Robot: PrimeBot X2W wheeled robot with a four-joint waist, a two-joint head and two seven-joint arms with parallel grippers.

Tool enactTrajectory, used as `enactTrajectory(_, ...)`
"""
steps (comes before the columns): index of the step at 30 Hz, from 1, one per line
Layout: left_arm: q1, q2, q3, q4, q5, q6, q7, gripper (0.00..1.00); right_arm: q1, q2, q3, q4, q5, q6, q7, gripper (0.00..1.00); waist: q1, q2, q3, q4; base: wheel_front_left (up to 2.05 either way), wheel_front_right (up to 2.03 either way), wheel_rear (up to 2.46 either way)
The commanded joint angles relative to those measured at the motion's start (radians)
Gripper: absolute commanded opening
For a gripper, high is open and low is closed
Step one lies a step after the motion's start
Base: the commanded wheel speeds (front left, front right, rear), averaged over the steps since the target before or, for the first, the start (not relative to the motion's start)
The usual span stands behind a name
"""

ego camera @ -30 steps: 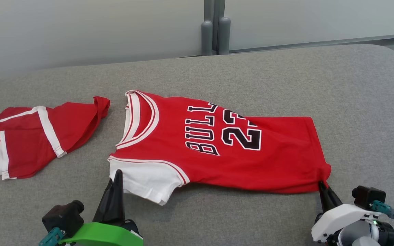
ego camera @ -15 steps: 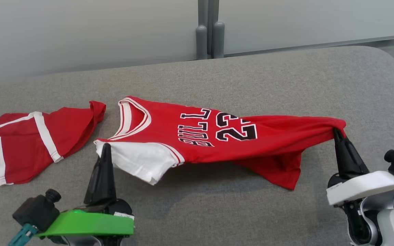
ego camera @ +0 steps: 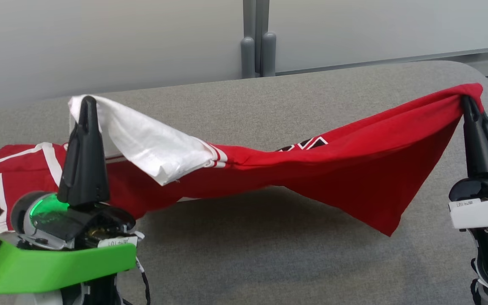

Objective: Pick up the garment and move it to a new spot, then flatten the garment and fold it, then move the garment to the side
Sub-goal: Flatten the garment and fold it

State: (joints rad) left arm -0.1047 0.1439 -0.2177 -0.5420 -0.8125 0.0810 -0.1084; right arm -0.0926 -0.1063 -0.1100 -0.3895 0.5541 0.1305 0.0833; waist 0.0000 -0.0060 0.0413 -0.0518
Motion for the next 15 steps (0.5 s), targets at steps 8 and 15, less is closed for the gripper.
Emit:
enactTrajectory(8, -0.181, 0.037, 0.011, -0.087, 0.006, 0.023, 0.094, 0.00, -0.080, -0.001, -0.017, -0.114, 0.020, 0.000, 0.069, 0.00, 0.0000, 0.0060, 0.060, 0.000, 0.00, 0.00, 0.00)
enactTrajectory(15, -0.380, 0.043, 0.044, 0.075, -0.035, 0.012, 0.137, 0.00, -0.274, -0.019, 0.031, 0.014, 0.037, 0.000, 0.125, 0.00, 0.0000, 0.0060, 0.181, -0.008, 0.00, 0.00, 0.00)
